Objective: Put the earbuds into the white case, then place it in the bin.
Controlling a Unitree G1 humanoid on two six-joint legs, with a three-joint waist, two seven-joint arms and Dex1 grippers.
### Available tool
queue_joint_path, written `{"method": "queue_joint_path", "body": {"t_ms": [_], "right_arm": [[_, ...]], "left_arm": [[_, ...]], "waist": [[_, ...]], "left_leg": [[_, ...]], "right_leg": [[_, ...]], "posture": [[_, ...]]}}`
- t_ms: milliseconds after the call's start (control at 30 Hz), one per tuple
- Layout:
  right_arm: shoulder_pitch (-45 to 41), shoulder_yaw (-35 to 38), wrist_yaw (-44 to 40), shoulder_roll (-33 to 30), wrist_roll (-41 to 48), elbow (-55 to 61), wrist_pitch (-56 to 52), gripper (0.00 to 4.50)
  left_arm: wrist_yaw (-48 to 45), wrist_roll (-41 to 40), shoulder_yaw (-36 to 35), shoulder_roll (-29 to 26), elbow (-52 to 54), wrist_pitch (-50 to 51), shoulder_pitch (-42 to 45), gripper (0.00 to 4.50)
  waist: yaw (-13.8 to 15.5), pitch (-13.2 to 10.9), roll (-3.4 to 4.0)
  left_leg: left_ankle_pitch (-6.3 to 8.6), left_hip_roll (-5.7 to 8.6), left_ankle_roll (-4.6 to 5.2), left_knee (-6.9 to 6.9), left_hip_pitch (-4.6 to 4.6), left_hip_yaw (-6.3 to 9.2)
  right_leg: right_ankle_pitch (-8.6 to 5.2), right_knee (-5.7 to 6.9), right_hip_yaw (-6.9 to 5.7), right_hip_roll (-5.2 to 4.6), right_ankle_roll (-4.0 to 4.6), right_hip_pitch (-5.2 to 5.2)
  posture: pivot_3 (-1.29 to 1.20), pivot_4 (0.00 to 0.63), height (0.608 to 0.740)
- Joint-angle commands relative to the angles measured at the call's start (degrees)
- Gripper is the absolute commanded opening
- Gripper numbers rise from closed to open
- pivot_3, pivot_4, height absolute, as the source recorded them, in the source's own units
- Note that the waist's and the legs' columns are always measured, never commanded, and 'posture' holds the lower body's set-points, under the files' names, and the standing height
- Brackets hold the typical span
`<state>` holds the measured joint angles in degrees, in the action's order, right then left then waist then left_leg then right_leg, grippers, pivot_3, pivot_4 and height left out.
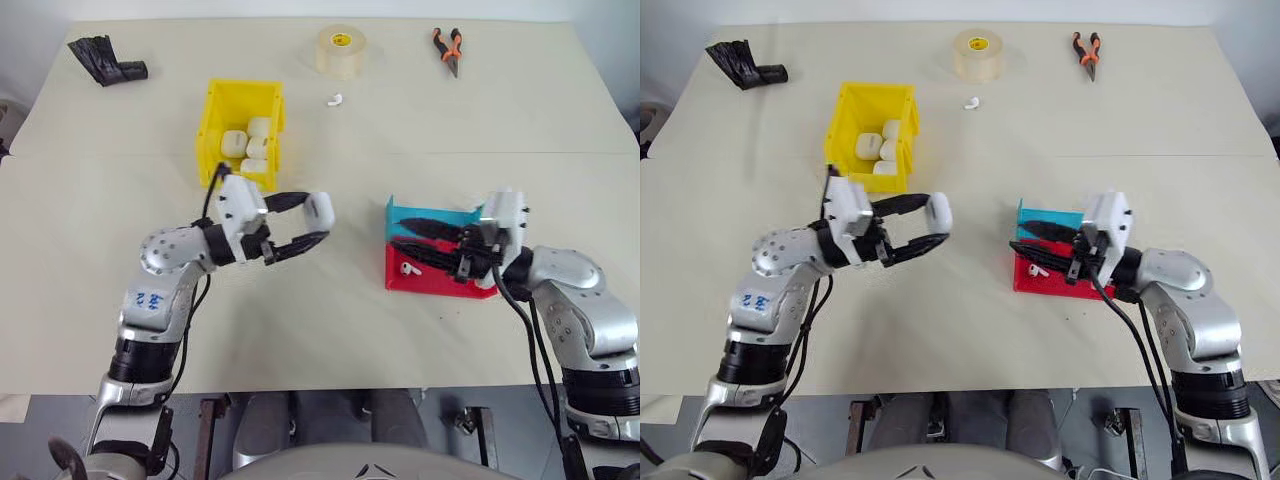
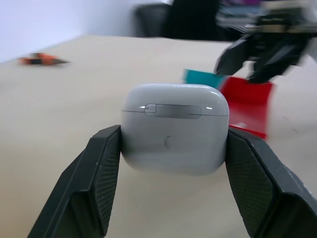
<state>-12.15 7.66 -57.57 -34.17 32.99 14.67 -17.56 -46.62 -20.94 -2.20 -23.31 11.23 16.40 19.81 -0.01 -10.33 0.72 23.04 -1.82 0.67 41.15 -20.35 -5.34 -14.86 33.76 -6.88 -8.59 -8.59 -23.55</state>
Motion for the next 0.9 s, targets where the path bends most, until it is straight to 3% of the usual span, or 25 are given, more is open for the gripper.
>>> {"method": "queue_joint_path", "body": {"t_ms": [33, 167, 200, 300, 633, 800, 900], "right_arm": [[0.8, 3.2, 0.1, 1.1, -1.5, -0.3, 7.7, 2.98], [2.0, 4.3, 1.1, 1.1, -2.2, -0.9, 10.1, 4.36], [2.2, 4.4, 1.4, 0.9, -2.0, -0.9, 10.0, 4.47], [2.5, 4.7, 2.5, 0.6, -2.6, -1.2, 10.4, 4.47], [1.3, 3.8, 4.7, 0.4, -4.3, -0.6, 10.6, 4.47], [1.2, 3.6, 5.6, 0.6, -4.2, 0.7, 10.1, 4.5], [1.9, 4.0, 5.9, 0.5, -4.1, 1.3, 10.2, 4.5]], "left_arm": [[7.9, -2.9, -6.7, 1.5, 5.3, 1.5, -3.1, 2.78], [19.5, -0.9, -12.6, 2.9, 4.7, 4.5, -2.9, 2.78], [20.8, -1.1, -13.3, 3.0, 4.4, 4.7, -2.4, 2.78], [23.7, -0.7, -13.7, 2.5, 0.3, 5.6, 2.1, 2.78], [21.9, 6.4, -6.9, 1.3, -28.7, 0.2, 23.3, 2.78], [19.4, 6.0, -6.4, 1.0, -34.1, 0.2, 27.5, 4.4], [18.5, 6.3, -6.3, 0.0, -31.4, -0.7, 26.6, 4.48]], "waist": [[0.0, 0.0, 0.0], [0.3, 0.0, 0.0], [0.3, 0.0, 0.0], [0.8, 0.0, 0.0], [1.2, 0.0, -0.01], [0.6, 0.0, -0.03], [0.1, 0.0, -0.03]], "left_leg": [[0.0, 0.0, 0.0, 0.0, 0.03, 0.0], [0.0, 0.0, 0.0, 0.01, 0.04, 0.01], [0.0, 0.0, 0.0, 0.02, 0.04, 0.02], [0.0, 0.0, 0.0, 0.03, 0.04, 0.0], [-0.01, 0.05, -0.01, -0.09, 0.06, -0.07], [-0.01, 0.05, -0.01, -0.15, 0.04, -0.08], [-0.01, 0.04, -0.01, -0.11, 0.05, -0.08]], "right_leg": [[0.0, 0.02, 0.01, 0.0, 0.0, 0.02], [0.0, 0.01, 0.02, 0.0, 0.0, 0.04], [0.0, 0.01, 0.02, 0.0, 0.0, 0.05], [0.0, 0.01, 0.02, 0.0, 0.0, 0.05], [0.0, -0.06, -0.02, 0.03, 0.0, 0.05], [0.0, -0.08, -0.05, 0.04, 0.0, 0.02], [0.0, -0.05, -0.04, 0.03, 0.0, 0.03]], "posture": [[0.0, 0.15, 0.74], [0.0, 0.15, 0.74], [0.0, 0.15, 0.74], [0.0, 0.15, 0.74], [0.0, 0.15, 0.74], [0.0, 0.15, 0.74], [0.0, 0.15, 0.74]]}}
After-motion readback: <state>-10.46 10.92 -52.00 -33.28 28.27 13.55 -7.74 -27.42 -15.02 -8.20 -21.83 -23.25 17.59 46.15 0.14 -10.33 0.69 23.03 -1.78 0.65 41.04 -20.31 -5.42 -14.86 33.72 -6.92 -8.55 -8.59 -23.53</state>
